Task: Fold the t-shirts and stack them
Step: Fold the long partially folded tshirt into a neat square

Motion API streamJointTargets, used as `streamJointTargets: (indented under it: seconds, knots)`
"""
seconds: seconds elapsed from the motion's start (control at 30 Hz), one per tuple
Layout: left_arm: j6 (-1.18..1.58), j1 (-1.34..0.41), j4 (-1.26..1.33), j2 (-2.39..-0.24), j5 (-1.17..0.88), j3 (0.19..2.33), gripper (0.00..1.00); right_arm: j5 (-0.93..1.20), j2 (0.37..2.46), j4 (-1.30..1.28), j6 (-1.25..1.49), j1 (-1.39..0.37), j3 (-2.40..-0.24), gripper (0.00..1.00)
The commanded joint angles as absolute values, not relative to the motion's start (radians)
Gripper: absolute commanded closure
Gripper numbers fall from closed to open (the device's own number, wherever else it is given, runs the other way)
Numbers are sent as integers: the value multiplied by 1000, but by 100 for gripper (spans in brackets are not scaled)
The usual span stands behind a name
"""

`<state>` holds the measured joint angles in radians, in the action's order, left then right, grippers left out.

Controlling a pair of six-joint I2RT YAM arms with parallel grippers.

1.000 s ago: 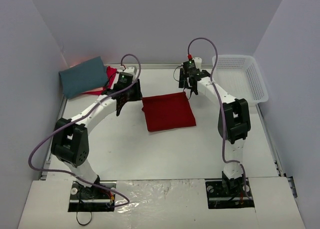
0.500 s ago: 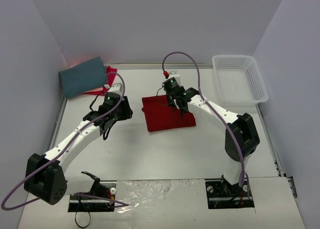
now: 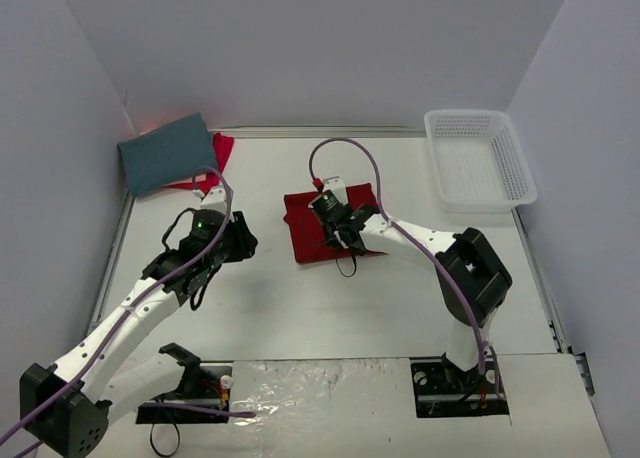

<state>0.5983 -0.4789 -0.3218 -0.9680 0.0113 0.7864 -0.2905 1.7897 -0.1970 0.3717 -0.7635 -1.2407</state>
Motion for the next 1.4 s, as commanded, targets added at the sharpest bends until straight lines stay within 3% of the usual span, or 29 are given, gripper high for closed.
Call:
streamJointTargets:
  seconds: [0.0,0.4,0.87,0.9,0.97,1.07,1.17,1.37]
  knots:
    - [601,-489,-370,-939,40,782,67,-304,1821,-138,406,-776,-1227,100]
    - [586,-497,-345,-969,35,782,67,-293,1939,-118,417,-801,-1238,100]
    - [581,-506,-371,-1012,61,848,63,-336,1826,-186,388,-805,-1302,100]
    - [583,-508,-374,-1012,64,850,62,-345,1815,-187,385,-805,-1305,88]
    - [594,-506,-387,-1008,83,854,58,-356,1787,-190,371,-805,-1308,86]
    - [609,-508,-382,-1002,78,853,53,-380,1763,-206,345,-813,-1318,73]
    - [627,-505,-383,-993,74,853,50,-420,1740,-229,307,-833,-1331,54]
    - [696,-459,-410,-948,83,830,47,-509,1686,-261,217,-929,-1342,41]
